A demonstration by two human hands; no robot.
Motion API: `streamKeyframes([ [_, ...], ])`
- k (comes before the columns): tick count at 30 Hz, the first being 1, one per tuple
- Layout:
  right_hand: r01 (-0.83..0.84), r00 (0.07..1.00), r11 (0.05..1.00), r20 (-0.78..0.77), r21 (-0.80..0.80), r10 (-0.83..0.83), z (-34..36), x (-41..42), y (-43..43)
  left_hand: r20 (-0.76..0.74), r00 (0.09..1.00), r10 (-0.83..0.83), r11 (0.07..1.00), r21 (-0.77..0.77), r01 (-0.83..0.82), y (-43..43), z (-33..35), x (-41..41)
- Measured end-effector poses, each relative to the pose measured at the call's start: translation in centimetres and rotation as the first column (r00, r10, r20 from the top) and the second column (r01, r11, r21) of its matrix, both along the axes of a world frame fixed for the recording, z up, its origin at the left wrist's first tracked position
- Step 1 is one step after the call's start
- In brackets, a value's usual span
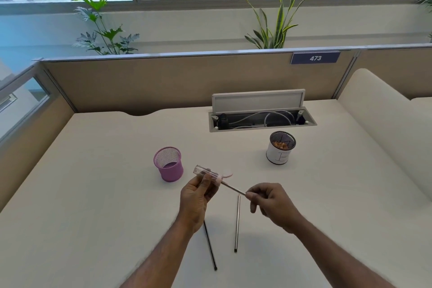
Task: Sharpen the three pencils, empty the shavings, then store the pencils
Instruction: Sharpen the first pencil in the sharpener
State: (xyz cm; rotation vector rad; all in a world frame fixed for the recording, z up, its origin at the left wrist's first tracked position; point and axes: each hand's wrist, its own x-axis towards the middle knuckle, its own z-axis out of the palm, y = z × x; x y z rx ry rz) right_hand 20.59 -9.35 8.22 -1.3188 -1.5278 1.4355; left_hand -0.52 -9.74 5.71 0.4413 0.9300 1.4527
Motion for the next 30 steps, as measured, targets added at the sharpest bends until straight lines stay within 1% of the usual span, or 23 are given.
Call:
streamKeyframes([
  [1,-0.017,0.998,0.996,-0.06,-0.089,0.012,0.0,0.1,0.0,-0.001,1.0,0.001,1.0,0.001,-0.001,0.0,0.1,0.0],
  [2,-0.04,0.996,0.99,-0.082,-0.136,0.029,0.0,0.2,0.1,-0.003,1.0,0.01,1.0,-0.005,-0.01,0.0,0.1,-0.1],
  [3,-0.055,0.997,0.99,-0.065,-0.132,0.047,0.0,0.1,0.0,-0.009,1.0,0.023,1.0,-0.014,-0.023,0.0,0.2,-0.1],
  [4,-0.053,0.999,0.995,-0.014,-0.08,0.052,0.0,-0.1,0.0,-0.024,0.999,0.04,0.999,-0.026,-0.04,-0.1,0.2,-0.1],
  [5,-0.03,0.998,0.999,0.06,0.014,0.029,0.0,-0.4,-0.1,-0.043,0.997,0.059,0.997,-0.039,-0.06,-0.1,0.3,0.0],
  [6,0.005,0.989,0.99,0.143,0.142,-0.026,-0.2,-0.7,-0.2,-0.067,0.995,0.08,0.995,-0.048,-0.083,-0.2,0.3,0.1],
  [7,0.034,0.971,0.956,0.218,0.291,-0.101,-0.4,-0.9,-0.3,-0.088,0.991,0.104,0.993,-0.052,-0.108,-0.2,0.5,0.3],
  [8,0.038,0.942,0.894,0.282,0.446,-0.181,-0.7,-1.1,-0.4,-0.102,0.986,0.129,0.99,-0.051,-0.134,-0.3,0.6,0.6],
  [9,0.01,0.907,0.812,0.337,0.583,-0.253,-0.9,-1.2,-0.5,-0.105,0.983,0.15,0.987,-0.047,-0.156,-0.3,0.6,0.8],
  [10,-0.04,0.873,0.734,0.381,0.678,-0.304,-1.1,-1.1,-0.6,-0.102,0.981,0.166,0.984,-0.048,-0.171,-0.4,0.5,1.0],
  [11,-0.09,0.848,0.672,0.41,0.735,-0.335,-1.3,-1.1,-0.6,-0.098,0.979,0.177,0.982,-0.054,-0.182,-0.5,0.4,1.1],
  [12,-0.127,0.834,0.629,0.425,0.767,-0.351,-1.6,-1.0,-0.5,-0.094,0.979,0.182,0.98,-0.063,-0.188,-0.5,0.3,1.2],
  [13,-0.147,0.832,0.606,0.429,0.782,-0.352,-1.8,-0.9,-0.6,-0.086,0.98,0.181,0.98,-0.07,-0.188,-0.5,0.2,1.2],
  [15,-0.15,0.85,0.608,0.415,0.779,-0.323,-1.9,-0.8,-0.6,-0.074,0.983,0.17,0.982,-0.077,-0.175,-0.5,0.4,1.3],
  [17,-0.139,0.875,0.636,0.395,0.759,-0.281,-1.7,-0.8,-0.6,-0.068,0.985,0.16,0.983,-0.083,-0.166,-0.4,0.6,1.2],
  [20,-0.123,0.903,0.719,0.378,0.684,-0.205,-1.1,-0.8,-0.5,-0.04,0.991,0.131,0.988,-0.073,-0.134,-0.3,0.7,1.0],
  [22,-0.084,0.931,0.813,0.336,0.577,-0.142,-0.9,-0.9,-0.6,-0.022,0.995,0.101,0.993,-0.057,-0.102,-0.2,0.9,0.8],
  [24,-0.032,0.973,0.936,0.225,0.35,-0.051,-0.5,-0.9,-0.6,-0.004,0.998,0.065,0.997,-0.038,-0.065,-0.2,1.1,0.6],
  [25,-0.02,0.987,0.97,0.162,0.243,-0.02,-0.5,-0.7,-0.5,0.004,0.999,0.049,0.998,-0.029,-0.049,-0.2,1.1,0.4],
  [26,-0.028,0.994,0.986,0.11,0.165,0.01,-0.4,-0.6,-0.4,0.011,0.999,0.039,0.999,-0.022,-0.039,-0.3,1.1,0.3],
  [27,-0.045,0.996,0.992,0.081,0.121,0.036,-0.4,-0.5,-0.3,0.013,0.999,0.034,0.999,-0.017,-0.034,-0.3,1.1,0.2],
  [30,-0.05,0.995,0.991,0.091,0.126,0.039,-0.1,-0.7,-0.5,-0.046,0.997,0.055,0.998,-0.021,-0.056,-0.5,1.0,0.2],
])
